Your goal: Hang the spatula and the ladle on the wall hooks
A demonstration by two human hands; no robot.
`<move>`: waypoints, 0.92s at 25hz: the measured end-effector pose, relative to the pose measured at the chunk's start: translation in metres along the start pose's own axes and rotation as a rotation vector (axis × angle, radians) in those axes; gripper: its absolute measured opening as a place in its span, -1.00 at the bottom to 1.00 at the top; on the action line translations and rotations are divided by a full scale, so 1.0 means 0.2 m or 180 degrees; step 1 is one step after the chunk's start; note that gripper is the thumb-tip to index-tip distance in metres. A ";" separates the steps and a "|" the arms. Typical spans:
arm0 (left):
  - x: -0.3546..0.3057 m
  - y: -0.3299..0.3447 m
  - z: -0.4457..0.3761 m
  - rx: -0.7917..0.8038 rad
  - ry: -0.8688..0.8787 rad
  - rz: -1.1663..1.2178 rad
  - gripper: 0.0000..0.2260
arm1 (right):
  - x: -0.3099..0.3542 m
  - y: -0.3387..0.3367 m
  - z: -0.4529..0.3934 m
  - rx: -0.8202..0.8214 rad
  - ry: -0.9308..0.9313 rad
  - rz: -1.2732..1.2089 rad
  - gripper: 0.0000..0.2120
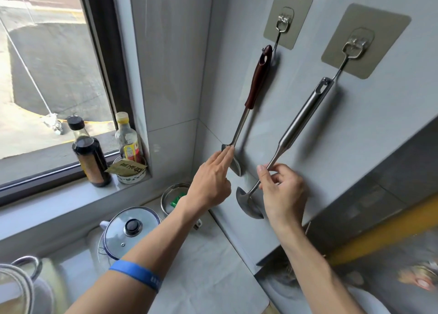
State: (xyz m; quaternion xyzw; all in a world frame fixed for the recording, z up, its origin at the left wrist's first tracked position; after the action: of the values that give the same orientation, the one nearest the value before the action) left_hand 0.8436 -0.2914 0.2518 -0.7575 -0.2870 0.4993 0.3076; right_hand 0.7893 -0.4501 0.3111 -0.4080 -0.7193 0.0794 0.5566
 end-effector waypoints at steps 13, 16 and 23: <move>0.00 0.04 0.03 0.0231 -0.0060 0.0103 -0.18 | -0.04 0.03 0.01 -0.0030 -0.0123 0.0075 -0.78; -0.01 0.03 0.03 0.0130 0.0014 0.0117 -0.19 | -0.04 0.03 0.02 0.0011 -0.0099 0.0061 -0.79; -0.02 -0.06 0.13 -0.0145 -0.0220 0.0297 -0.21 | -0.02 -0.02 0.14 0.0064 0.0000 0.0073 -0.67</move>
State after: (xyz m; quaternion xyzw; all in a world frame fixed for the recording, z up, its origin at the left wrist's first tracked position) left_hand 0.8169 -0.2817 0.2539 -0.7592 -0.2730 0.5323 0.2566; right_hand 0.7633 -0.4456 0.2988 -0.4106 -0.7137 0.0930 0.5598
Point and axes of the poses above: each hand's wrist, its own z-axis away from the middle knuckle, its own y-axis out of the palm, x = y × z, the point moved 7 cm from there along -z, towards the middle knuckle, and after that the axes turned 3 degrees about z, right-handed, at the moved point
